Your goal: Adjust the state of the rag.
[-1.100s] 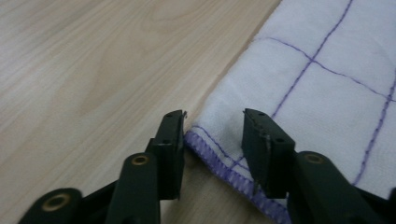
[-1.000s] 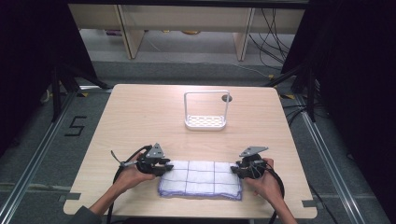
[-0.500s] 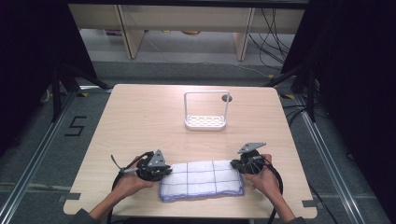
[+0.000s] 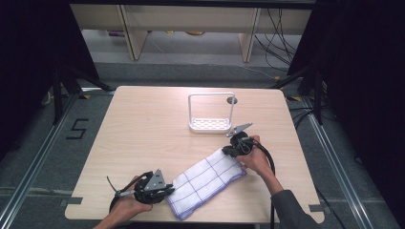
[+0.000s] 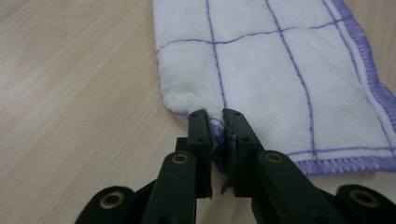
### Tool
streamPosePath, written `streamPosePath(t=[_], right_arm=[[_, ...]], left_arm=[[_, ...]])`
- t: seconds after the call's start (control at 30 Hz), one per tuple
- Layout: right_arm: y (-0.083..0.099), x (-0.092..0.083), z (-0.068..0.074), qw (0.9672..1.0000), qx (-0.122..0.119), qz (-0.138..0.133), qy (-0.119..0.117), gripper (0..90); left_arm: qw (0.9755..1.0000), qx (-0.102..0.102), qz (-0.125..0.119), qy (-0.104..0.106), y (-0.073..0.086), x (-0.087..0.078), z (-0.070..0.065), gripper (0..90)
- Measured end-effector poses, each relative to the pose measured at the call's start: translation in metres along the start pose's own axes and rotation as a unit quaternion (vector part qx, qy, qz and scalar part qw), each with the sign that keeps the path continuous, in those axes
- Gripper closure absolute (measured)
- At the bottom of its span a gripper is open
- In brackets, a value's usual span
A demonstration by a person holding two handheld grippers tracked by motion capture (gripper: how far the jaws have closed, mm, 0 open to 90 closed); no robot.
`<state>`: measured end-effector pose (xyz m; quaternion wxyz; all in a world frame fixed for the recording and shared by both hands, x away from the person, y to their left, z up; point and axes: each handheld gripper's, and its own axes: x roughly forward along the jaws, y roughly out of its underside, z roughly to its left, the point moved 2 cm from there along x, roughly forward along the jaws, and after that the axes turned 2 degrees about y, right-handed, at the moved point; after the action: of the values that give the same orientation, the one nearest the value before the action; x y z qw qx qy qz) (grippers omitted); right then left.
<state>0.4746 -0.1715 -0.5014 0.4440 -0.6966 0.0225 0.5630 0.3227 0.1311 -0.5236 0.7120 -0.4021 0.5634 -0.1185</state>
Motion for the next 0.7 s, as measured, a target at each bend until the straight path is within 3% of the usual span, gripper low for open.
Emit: streamPosePath(t=[0.03,0.1,0.13,0.17,0.27,0.33,0.4,0.47,0.5,0.7], right_arm=[[-0.003,0.003,0.001,1.0000,0.004,0.002,0.002,83.6],[-0.014,0.006,0.000,0.9998,-0.018,0.006,-0.004,83.7],[-0.018,0.008,0.000,0.9996,-0.027,0.007,-0.005,83.6],[-0.022,0.010,0.001,0.9996,-0.026,0.002,-0.009,83.6],[-0.031,0.016,0.002,0.9994,-0.033,0.005,-0.013,83.7],[-0.036,0.020,0.002,0.9984,-0.052,0.013,-0.018,83.7],[-0.041,0.025,0.003,0.9977,-0.062,0.020,-0.017,83.7],[-0.046,0.030,0.006,0.9978,-0.054,0.033,-0.020,83.7],[-0.048,0.033,0.006,0.9976,-0.062,0.027,-0.018,83.6],[-0.057,0.047,0.012,0.9955,-0.084,0.038,-0.023,83.4]], left_arm=[[1.0000,0.000,0.000,0.003,0.000,0.000,-0.003,81.3],[1.0000,0.006,0.000,0.002,-0.001,0.000,-0.007,81.2],[1.0000,-0.001,-0.006,0.008,-0.001,0.001,-0.011,81.2],[0.9999,-0.001,-0.010,0.012,-0.002,0.002,-0.014,81.2],[0.9997,0.017,-0.008,0.016,-0.006,0.004,-0.022,81.1],[0.9996,0.014,-0.013,0.021,-0.009,0.007,-0.030,81.0],[0.9992,0.031,-0.013,0.022,-0.014,0.011,-0.036,80.9],[0.9989,0.038,-0.016,0.024,-0.017,0.015,-0.043,80.7],[0.9987,0.042,-0.016,0.023,-0.019,0.017,-0.046,80.7],[0.9980,0.047,-0.026,0.033,-0.032,0.030,-0.061,80.4]])
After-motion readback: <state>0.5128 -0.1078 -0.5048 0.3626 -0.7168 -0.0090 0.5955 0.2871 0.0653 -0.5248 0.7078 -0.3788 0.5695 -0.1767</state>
